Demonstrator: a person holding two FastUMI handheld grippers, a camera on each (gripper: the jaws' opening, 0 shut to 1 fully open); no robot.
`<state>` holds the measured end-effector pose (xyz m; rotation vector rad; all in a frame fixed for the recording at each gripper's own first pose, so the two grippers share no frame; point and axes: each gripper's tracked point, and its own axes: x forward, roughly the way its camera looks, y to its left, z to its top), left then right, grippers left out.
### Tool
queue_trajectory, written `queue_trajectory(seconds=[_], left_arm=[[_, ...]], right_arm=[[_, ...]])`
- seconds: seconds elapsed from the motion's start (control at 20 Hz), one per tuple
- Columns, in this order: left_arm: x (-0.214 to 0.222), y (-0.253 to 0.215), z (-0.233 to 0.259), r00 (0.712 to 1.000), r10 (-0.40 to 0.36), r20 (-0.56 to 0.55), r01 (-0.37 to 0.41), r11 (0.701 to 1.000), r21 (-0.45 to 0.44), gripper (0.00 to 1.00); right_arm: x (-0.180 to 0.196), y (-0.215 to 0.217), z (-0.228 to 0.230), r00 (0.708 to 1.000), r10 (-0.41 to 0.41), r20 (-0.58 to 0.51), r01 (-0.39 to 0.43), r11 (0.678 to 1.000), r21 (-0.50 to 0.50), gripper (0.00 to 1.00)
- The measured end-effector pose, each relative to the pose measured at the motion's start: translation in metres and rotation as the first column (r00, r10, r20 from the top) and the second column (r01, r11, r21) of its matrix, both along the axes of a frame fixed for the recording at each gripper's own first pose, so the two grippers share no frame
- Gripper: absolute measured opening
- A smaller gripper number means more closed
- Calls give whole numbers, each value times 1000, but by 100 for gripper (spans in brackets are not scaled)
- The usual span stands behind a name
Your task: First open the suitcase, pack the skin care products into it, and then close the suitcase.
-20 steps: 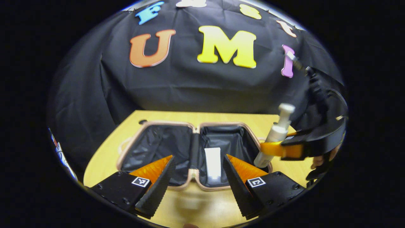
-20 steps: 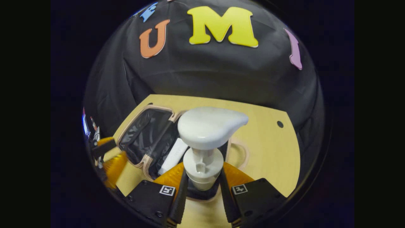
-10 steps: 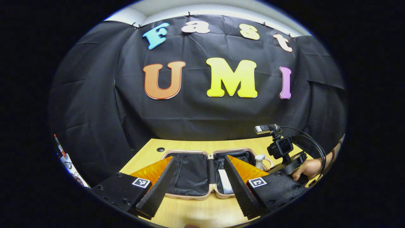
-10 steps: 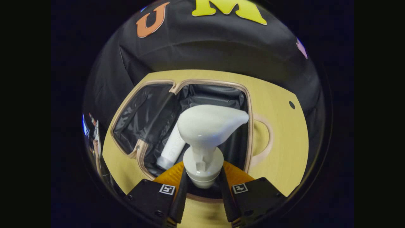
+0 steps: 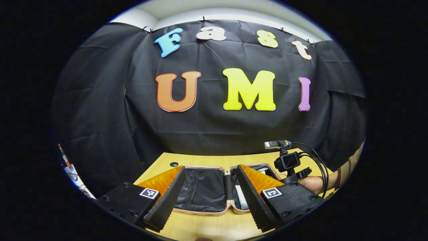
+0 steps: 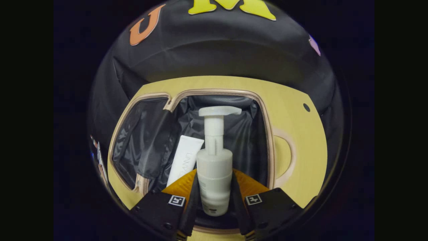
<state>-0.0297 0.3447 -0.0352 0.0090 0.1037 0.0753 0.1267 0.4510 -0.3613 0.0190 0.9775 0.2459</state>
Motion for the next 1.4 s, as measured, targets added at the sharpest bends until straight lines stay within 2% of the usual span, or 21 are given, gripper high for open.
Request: queue_trajectory(seconds=[0.15, 0.25, 0.5, 0.55, 0.6, 0.7, 0.95, 1.0, 1.05, 1.1, 1.2, 1.25, 1.35, 1.4], left_arm=[[1, 5, -1, 1000, 8, 0, -8, 1000, 8, 96], [3, 17, 0, 1000, 29, -7, -29, 999, 17, 96], [14, 52, -3, 998, 59, -12, -58, 997, 58, 96], [19, 60, -6, 998, 67, -13, -66, 996, 62, 96], [23, 72, -8, 996, 83, -12, -82, 995, 56, 96], [35, 93, -14, 993, 119, -6, -119, 993, 1, 96], [61, 153, -65, 985, 148, -91, -156, 984, -86, 97], [67, 165, -74, 983, 149, -107, -160, 981, -105, 97], [72, 177, -84, 982, 150, -113, -164, 978, -129, 97], [74, 187, -93, 980, 153, -125, -172, 972, -157, 97], [86, 205, -121, 975, 144, -169, -182, 954, -236, 97], [93, 209, -137, 972, 128, -197, -182, 940, -287, 98], [101, 218, -162, 963, 102, -247, -194, 903, -384, 98], [103, 219, -174, 959, 94, -266, -205, 879, -430, 99]], right_arm=[[-2, 2, -17, 997, -46, -62, 46, 999, 8, 46], [-4, 0, -25, 993, -75, -89, 76, 997, 6, 48], [-7, 0, -32, 991, -78, -108, 77, 997, -8, 48], [-7, 0, -31, 992, -75, -105, 74, 997, -12, 46], [-8, -2, -29, 992, -76, -103, 75, 997, -15, 49], [-7, -2, -19, 995, -70, -70, 70, 998, 2, 48], [-13, -3, 57, 995, -3, 102, -5, 997, 81, 79], [-15, -7, 78, 988, 14, 152, -26, 997, 79, 79], [-17, -13, 102, 975, 26, 220, -44, 996, 74, 80], [-17, -21, 130, 955, 34, 296, -56, 996, 65, 77], [-25, -42, 187, 901, 39, 433, -63, 997, 41, 77], [-32, -51, 215, 871, 39, 489, -65, 997, 38, 81], [-46, -71, 261, 804, 36, 593, -59, 998, 19, 81], [-53, -82, 282, 773, 39, 633, -55, 998, 6, 77]])
